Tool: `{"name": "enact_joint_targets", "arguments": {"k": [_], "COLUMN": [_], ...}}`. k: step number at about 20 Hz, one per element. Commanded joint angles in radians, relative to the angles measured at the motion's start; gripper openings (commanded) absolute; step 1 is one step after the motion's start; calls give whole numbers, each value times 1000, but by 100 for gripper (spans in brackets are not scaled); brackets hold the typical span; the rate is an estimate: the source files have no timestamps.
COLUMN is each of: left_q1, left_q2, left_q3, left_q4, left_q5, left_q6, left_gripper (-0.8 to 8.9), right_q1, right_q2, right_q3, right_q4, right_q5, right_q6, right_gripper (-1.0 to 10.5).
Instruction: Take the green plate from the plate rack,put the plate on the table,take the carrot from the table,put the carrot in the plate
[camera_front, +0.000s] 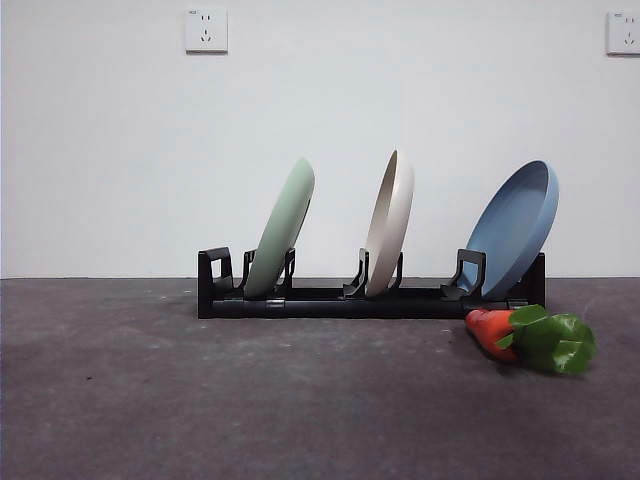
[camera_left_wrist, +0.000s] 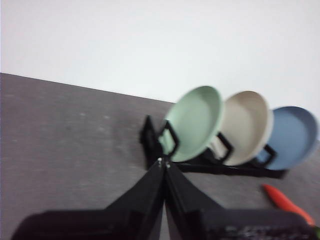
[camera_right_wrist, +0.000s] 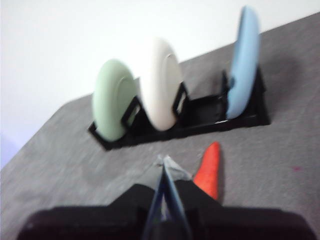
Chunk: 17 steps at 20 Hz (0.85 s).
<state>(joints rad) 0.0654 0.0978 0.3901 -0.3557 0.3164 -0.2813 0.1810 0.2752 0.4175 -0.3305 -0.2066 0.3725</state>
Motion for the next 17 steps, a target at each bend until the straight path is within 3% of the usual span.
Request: {"name": "enact_joint_targets", "arguments": {"k": [1,11,17], "left_q1": [2,2,2], "left_q2": [51,252,349], "left_q3": [78,317,440], "left_q4": [-48,-240,-417], "left_q5": [68,405,479], "left_q6": [11,137,246], "left_gripper": [-6,-7,-7], "right_q1": [-1,-1,3], "right_q2": [86,357,409], "right_q3": [124,500,557], "right_q4": [-100,-528,-676], "right_q5": [-50,-168,-211], "right_q6": [-97,-319,-370], "right_gripper": [-12,-12,-11]}}
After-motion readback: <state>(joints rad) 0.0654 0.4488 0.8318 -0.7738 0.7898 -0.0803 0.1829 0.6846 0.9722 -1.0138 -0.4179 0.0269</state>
